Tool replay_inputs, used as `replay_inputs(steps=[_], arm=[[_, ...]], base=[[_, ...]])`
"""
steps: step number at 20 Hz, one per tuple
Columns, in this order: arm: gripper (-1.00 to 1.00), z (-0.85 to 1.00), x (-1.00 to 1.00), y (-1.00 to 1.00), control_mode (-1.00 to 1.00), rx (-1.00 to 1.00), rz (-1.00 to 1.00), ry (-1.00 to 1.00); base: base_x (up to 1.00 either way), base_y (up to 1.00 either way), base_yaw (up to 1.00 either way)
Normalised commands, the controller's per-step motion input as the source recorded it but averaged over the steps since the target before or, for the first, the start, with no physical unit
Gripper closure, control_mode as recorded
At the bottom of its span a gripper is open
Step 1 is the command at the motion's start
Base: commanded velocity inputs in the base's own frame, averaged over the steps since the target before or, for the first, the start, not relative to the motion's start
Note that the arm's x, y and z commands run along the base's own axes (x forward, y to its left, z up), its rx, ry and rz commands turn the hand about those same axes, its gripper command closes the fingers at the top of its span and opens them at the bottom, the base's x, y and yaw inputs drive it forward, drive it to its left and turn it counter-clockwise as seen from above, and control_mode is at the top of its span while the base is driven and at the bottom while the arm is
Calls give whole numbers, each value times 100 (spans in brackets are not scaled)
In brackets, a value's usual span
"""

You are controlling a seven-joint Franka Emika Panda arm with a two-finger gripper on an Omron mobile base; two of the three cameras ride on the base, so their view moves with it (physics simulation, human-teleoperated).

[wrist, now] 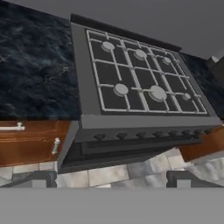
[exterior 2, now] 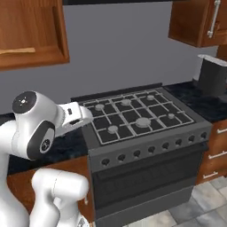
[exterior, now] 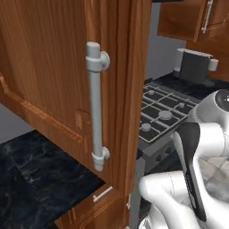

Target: Organize the utensils by type. Pick up the wooden spoons from the counter and place them in the open cabinet. Then pick up the metallic utensils from the counter and place them in the open drawer.

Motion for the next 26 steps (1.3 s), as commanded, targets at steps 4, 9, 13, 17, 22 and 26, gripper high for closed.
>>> replay_inputs(steps=[4, 9, 13, 17, 22, 26], arm=[[-100, 0, 0, 0, 100, 0, 0, 0], [-100, 0, 0, 0, 100, 0, 0, 0], [-100, 0, 0, 0, 100, 0, 0, 0], [-100, 0, 0, 0, 100, 0, 0, 0], [-100, 0, 0, 0, 100, 0, 0, 0], [-100, 0, 0, 0, 100, 0, 0, 0]], base=[[5, -47, -61], [7, -39, -82], [5, -31, -89], [6, -30, -89], [33, -14, -76], [76, 0, -42]])
